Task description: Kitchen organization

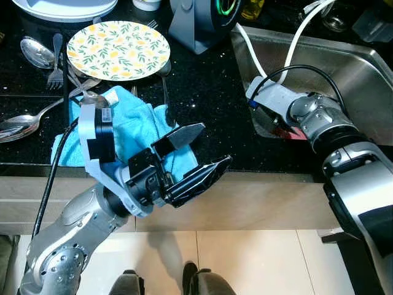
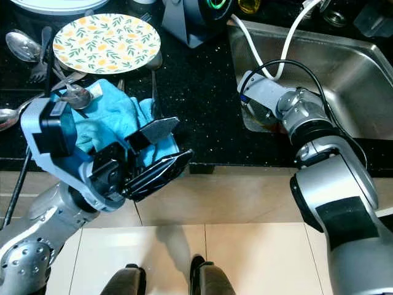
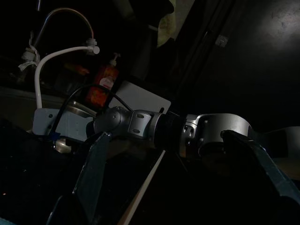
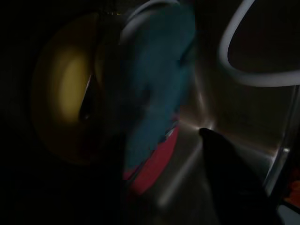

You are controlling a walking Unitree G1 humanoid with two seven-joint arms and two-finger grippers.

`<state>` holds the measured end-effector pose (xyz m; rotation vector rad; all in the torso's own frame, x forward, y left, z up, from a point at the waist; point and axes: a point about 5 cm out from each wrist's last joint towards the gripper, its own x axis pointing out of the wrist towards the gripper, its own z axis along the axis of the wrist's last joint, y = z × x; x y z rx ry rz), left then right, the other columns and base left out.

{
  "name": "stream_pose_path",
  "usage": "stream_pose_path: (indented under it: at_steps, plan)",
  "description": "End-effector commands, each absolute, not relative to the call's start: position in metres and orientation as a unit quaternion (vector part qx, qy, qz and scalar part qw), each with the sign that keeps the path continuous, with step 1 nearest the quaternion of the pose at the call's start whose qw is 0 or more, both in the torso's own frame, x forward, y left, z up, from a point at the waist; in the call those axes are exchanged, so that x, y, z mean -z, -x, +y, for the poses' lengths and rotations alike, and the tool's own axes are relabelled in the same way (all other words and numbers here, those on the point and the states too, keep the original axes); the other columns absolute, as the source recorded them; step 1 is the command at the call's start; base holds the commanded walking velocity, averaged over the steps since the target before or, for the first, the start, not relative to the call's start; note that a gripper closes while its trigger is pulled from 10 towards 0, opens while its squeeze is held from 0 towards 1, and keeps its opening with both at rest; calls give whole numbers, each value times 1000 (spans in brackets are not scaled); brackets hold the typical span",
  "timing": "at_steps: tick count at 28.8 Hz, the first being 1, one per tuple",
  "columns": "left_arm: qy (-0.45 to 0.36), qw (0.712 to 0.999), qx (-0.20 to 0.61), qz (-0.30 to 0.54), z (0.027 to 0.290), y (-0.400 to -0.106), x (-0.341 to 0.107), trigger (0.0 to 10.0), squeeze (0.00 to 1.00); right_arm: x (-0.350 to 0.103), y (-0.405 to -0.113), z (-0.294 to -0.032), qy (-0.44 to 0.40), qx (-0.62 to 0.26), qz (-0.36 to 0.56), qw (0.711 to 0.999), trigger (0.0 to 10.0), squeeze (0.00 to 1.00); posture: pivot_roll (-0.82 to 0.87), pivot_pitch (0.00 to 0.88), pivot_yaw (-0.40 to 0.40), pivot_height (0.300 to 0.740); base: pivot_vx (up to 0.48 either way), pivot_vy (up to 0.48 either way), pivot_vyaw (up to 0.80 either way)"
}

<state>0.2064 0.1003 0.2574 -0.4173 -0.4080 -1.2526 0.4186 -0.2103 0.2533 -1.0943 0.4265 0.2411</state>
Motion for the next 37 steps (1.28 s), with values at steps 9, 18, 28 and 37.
stream_pose_path:
  at_steps: [9, 18, 28, 37]
  plan:
    - [192, 757, 592, -199, 98, -201, -262, 10000, 0, -294, -414, -204, 385, -240, 133, 881, 10000, 0, 161, 242, -172, 740, 0, 0, 0]
    - [191, 749, 602, -201, 99, -202, -263, 10000, 0, -333, -396, -207, 243, -380, -8, 893, 10000, 0, 163, 224, -158, 740, 0, 0, 0]
    - [192, 775, 570, -194, 103, -210, -255, 10000, 0, -328, -399, -175, 65, -384, -156, 908, 0, 0, 173, 216, -148, 740, 0, 0, 0]
    - [192, 782, 561, -194, 101, -213, -253, 10000, 0, -322, -407, -164, -102, -266, -228, 931, 0, 0, 190, 219, -142, 740, 0, 0, 0]
